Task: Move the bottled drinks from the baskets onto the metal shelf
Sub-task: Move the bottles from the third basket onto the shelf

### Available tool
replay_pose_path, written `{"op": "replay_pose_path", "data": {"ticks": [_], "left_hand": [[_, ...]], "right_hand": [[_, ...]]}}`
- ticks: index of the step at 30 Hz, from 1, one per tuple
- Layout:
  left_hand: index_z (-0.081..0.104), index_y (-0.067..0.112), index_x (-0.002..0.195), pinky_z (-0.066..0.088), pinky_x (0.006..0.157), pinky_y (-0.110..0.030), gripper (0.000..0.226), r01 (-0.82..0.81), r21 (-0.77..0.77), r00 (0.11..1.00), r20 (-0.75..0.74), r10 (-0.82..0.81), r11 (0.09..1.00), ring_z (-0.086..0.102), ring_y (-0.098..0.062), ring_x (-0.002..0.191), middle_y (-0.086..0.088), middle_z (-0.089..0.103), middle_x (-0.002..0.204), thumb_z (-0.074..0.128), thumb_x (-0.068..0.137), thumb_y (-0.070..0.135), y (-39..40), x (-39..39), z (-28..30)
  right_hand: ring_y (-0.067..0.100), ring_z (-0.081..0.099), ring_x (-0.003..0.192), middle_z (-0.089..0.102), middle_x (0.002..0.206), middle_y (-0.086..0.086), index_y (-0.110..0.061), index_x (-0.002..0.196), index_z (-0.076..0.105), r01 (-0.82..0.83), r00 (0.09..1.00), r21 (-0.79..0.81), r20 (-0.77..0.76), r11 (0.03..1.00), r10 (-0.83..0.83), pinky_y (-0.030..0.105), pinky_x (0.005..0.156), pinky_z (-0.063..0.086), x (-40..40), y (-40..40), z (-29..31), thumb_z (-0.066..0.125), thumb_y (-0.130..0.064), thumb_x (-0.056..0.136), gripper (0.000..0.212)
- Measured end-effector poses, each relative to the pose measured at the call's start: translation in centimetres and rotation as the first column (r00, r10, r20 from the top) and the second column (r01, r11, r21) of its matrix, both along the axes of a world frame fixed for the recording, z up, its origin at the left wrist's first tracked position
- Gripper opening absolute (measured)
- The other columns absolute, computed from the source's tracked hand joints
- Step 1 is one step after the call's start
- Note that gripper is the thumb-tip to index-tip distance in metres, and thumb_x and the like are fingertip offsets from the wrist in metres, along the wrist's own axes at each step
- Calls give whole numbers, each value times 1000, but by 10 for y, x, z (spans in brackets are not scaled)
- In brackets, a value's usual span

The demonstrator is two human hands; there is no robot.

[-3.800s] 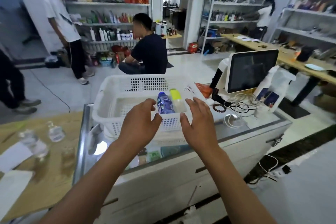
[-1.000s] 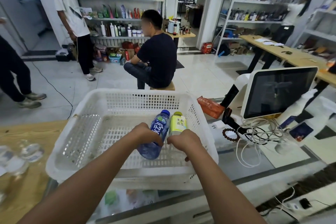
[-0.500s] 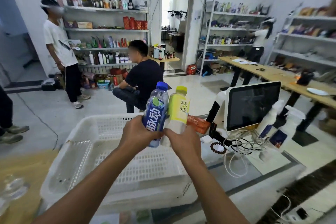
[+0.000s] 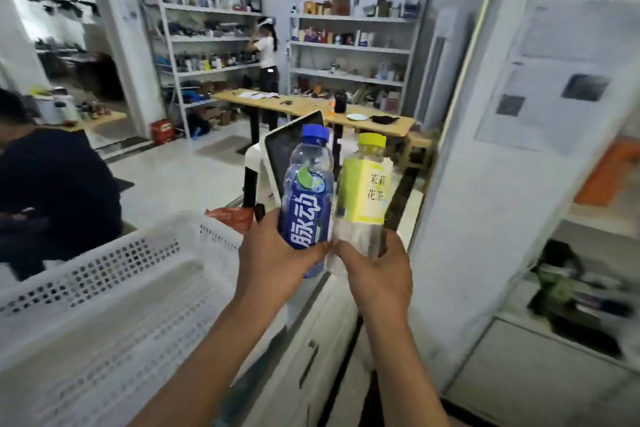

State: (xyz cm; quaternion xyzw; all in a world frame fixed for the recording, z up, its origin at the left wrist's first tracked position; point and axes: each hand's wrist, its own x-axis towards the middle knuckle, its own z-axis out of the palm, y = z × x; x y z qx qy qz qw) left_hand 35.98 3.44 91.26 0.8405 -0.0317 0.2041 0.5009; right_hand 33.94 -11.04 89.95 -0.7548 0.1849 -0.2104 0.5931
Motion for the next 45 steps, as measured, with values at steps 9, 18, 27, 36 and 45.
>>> {"op": "replay_pose_path", "data": {"ticks": [9, 18, 27, 36, 45], "left_hand": [[60, 35, 94, 51, 62, -23, 54, 416, -68, 909, 2, -417, 907, 63, 6, 73, 22, 68, 83, 79, 46, 53, -147, -60, -15], [61, 30, 101, 56, 72, -30, 59, 761, -35, 648, 33, -761, 647, 67, -6, 81, 13, 72, 95, 92, 52, 43, -288, -199, 0], [54, 36, 99, 57, 68, -26, 64, 942, -63, 334, 76, -939, 330, 64, 5, 78, 23, 65, 90, 92, 50, 47, -369, -412, 21], [52, 48, 96, 40, 48, 0, 61, 992, -100, 86, 108, -990, 75, 54, 27, 79, 38, 60, 81, 91, 50, 51, -409, -590, 38], [51, 38, 111, 48, 66, -7, 72, 985, -161, -50, 97, -994, -65, 63, 10, 85, 28, 64, 95, 93, 52, 39, -470, -689, 35]], "right_hand": [[-1, 63, 80, 66, 82, -23, -31, 98, 57, 454, 891, -23, -13, 891, -454, 29, 72, 51, -126, -121, -12, 82, -49, 63, 47], [-4, 64, 72, 69, 81, -21, -36, 97, 63, 806, 589, -107, 61, 582, -806, 26, 65, 51, -319, -208, 4, 79, -53, 63, 41], [4, 66, 84, 70, 90, -20, -38, 108, 63, 962, 251, -139, 106, 235, -962, 31, 75, 53, -552, -236, 23, 79, -56, 64, 50], [2, 62, 87, 66, 94, -22, -41, 112, 57, 982, 60, -184, 145, 33, -988, 30, 71, 48, -725, -249, 39, 76, -65, 64, 57], [7, 63, 91, 62, 99, -23, -42, 119, 55, 962, -71, -251, 141, -105, -987, 33, 78, 52, -821, -289, 35, 79, -61, 66, 61]]}}
